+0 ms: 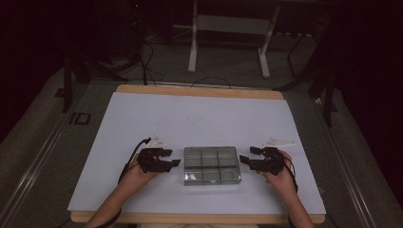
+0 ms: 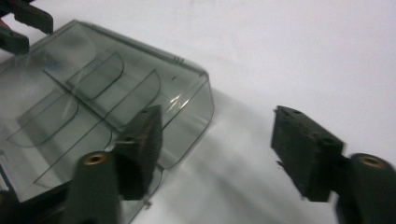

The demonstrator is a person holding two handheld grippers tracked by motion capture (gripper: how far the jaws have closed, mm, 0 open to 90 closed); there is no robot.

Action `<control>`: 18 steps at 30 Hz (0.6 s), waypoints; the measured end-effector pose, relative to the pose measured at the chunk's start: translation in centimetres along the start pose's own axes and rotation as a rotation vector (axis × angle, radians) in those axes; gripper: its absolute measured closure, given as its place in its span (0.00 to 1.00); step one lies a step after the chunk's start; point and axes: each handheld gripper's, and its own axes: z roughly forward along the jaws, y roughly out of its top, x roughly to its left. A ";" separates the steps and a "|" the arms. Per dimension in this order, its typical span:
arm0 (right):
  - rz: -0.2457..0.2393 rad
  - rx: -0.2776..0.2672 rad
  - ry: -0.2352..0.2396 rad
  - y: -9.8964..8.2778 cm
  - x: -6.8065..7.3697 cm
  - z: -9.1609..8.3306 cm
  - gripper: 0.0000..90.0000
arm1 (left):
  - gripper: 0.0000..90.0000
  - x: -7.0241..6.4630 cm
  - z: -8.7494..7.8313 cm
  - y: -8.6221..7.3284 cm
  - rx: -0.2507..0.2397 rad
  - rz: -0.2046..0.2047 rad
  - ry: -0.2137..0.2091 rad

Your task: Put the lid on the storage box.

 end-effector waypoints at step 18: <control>-0.045 -0.006 0.017 0.0 -0.5 -0.1 0.18 | 0.01 1.1 -0.7 -0.8 -0.063 -0.022 0.036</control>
